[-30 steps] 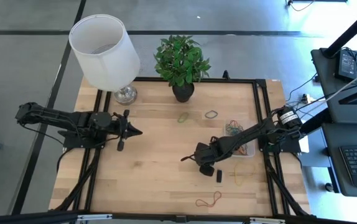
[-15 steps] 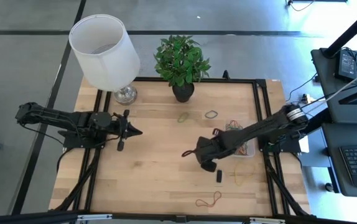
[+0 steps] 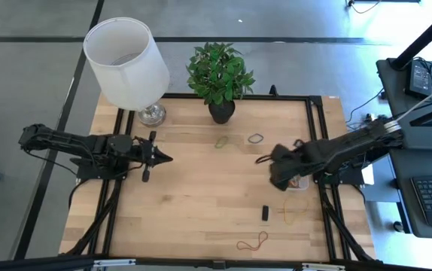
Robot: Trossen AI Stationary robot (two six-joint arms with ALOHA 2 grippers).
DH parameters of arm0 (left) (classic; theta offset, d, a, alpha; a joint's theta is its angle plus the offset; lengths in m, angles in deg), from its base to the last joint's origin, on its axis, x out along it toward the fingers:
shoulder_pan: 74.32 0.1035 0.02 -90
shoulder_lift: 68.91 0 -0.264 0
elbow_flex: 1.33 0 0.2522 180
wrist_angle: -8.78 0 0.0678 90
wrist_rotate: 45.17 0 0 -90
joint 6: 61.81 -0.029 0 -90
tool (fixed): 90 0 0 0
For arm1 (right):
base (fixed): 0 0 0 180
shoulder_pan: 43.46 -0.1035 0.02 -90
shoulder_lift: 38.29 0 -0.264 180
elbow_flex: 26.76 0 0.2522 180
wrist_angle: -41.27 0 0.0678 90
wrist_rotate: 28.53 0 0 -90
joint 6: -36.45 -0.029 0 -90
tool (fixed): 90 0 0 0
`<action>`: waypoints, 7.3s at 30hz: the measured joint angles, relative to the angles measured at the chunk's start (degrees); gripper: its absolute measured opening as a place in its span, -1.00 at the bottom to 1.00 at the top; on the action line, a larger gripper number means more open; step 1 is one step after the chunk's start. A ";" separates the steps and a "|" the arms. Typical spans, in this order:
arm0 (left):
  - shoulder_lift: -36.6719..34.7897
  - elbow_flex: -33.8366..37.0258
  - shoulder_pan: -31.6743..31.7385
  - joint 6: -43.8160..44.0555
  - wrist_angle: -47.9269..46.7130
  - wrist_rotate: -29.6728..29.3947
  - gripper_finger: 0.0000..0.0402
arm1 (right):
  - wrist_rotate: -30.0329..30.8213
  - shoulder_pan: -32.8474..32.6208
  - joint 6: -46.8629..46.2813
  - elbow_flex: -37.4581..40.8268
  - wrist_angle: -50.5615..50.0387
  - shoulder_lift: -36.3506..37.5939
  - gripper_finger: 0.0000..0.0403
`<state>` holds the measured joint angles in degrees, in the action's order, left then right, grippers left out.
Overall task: Pick and place rubber bands into bin
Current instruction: Put the green rubber band into the transparent bin, then put the blue rubber band into the transparent bin
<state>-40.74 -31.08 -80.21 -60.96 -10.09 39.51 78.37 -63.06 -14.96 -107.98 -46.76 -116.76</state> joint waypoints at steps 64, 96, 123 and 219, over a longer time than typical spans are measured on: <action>17.70 -14.69 0.01 -1.10 8.47 -11.89 -0.99 | 5.05 10.47 20.47 18.69 27.63 18.46 -0.15; 87.14 -56.28 18.18 8.55 -13.96 -2.19 -0.27 | 4.94 10.47 20.60 18.69 24.57 18.55 -0.15; 73.31 -59.23 12.53 5.26 -19.09 2.43 -0.98 | 5.13 10.45 23.01 23.52 44.24 18.57 -0.15; 62.75 -60.70 8.99 6.82 -21.67 -4.03 -0.43 | 2.07 11.98 -9.82 35.99 12.53 23.77 -0.54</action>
<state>22.01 -91.78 -71.23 -54.14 -31.76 35.48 80.45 -51.08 -24.79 -71.99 -34.23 -93.00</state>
